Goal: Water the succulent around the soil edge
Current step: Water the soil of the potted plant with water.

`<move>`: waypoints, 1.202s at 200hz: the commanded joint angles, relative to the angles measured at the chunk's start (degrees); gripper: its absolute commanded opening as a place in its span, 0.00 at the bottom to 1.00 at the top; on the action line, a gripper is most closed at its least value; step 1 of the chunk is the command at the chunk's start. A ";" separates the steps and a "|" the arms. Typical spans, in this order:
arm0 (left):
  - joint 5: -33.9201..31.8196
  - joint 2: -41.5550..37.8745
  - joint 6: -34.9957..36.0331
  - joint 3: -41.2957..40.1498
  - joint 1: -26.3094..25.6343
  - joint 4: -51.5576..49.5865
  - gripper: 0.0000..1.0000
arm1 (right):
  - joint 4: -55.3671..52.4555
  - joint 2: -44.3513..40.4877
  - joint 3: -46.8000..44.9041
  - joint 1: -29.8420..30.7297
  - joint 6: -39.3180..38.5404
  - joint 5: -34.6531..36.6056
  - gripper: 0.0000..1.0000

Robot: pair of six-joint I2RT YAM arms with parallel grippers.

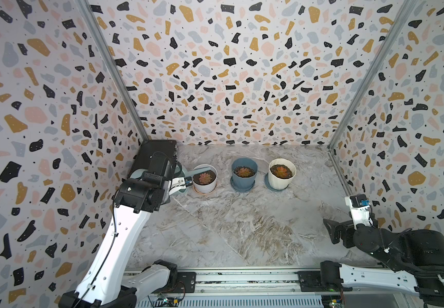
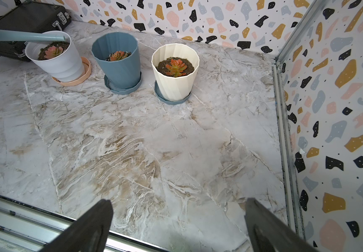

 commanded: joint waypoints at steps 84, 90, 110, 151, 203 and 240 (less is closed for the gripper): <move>-2.16 -0.57 0.94 -0.24 1.49 5.34 0.00 | -12.04 -0.37 0.97 0.27 0.65 1.27 0.99; -2.05 -0.66 0.92 -0.24 1.53 5.35 0.00 | -12.05 -0.40 0.91 0.24 0.64 1.32 0.99; -2.03 -0.75 1.07 -0.31 1.68 5.26 0.00 | -12.07 -0.36 0.99 0.27 0.64 1.30 0.99; -2.05 -0.97 1.13 -0.69 1.89 5.08 0.00 | -12.06 -0.41 0.98 0.27 0.64 1.20 0.99; -2.38 -1.79 1.00 -1.74 2.54 5.32 0.00 | -12.11 -0.32 0.91 0.27 0.64 1.22 0.99; -2.90 -1.98 1.00 -1.99 2.80 5.97 0.00 | -12.16 -0.43 1.05 0.26 0.64 1.24 0.99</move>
